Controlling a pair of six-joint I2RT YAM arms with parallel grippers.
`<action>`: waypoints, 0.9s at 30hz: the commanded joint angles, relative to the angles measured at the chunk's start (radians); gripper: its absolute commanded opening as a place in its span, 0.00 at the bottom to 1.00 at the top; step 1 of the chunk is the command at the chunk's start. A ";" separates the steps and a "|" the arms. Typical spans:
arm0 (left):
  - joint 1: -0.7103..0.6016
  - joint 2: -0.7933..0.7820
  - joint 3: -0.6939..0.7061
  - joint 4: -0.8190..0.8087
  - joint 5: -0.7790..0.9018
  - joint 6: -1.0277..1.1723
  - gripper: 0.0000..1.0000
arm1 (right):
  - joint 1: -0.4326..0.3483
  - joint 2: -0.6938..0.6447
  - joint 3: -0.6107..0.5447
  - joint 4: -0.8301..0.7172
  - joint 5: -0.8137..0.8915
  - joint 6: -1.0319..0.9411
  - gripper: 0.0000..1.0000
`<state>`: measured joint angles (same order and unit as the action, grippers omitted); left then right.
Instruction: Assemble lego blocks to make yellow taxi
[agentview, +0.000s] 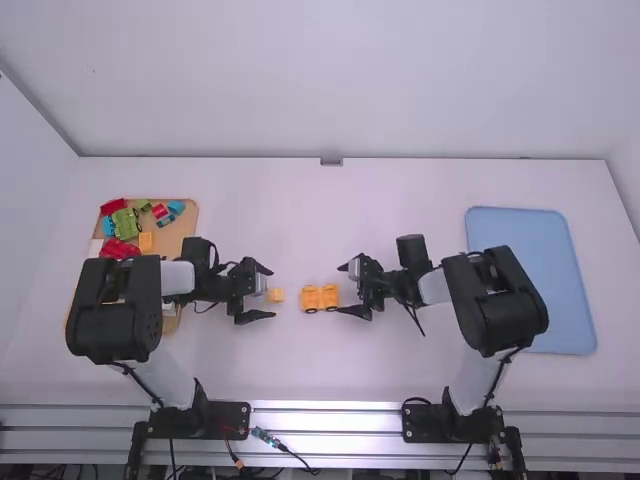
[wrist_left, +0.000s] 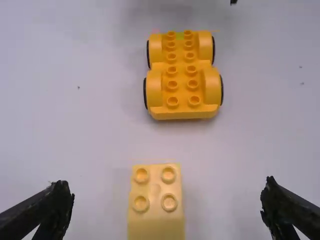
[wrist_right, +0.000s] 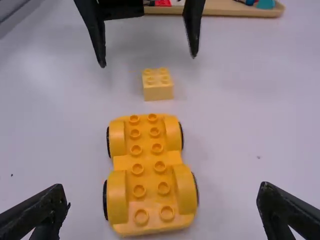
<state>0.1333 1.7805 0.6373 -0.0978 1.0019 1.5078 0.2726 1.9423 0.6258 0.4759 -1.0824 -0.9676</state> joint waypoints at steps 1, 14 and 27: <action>-0.003 -0.004 -0.049 0.102 0.058 -0.129 0.99 | 0.025 0.075 -0.005 0.085 -0.018 0.088 0.99; -0.011 -0.002 -0.111 0.316 0.056 -0.282 0.99 | 0.073 0.196 -0.004 0.305 -0.009 0.209 0.99; -0.049 0.065 -0.072 0.281 0.011 -0.260 0.99 | 0.075 0.196 -0.005 0.298 0.006 0.212 0.99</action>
<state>0.0978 1.8194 0.5621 0.1844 1.0134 1.2415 0.3477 2.1262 0.6258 0.7773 -1.0698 -0.7620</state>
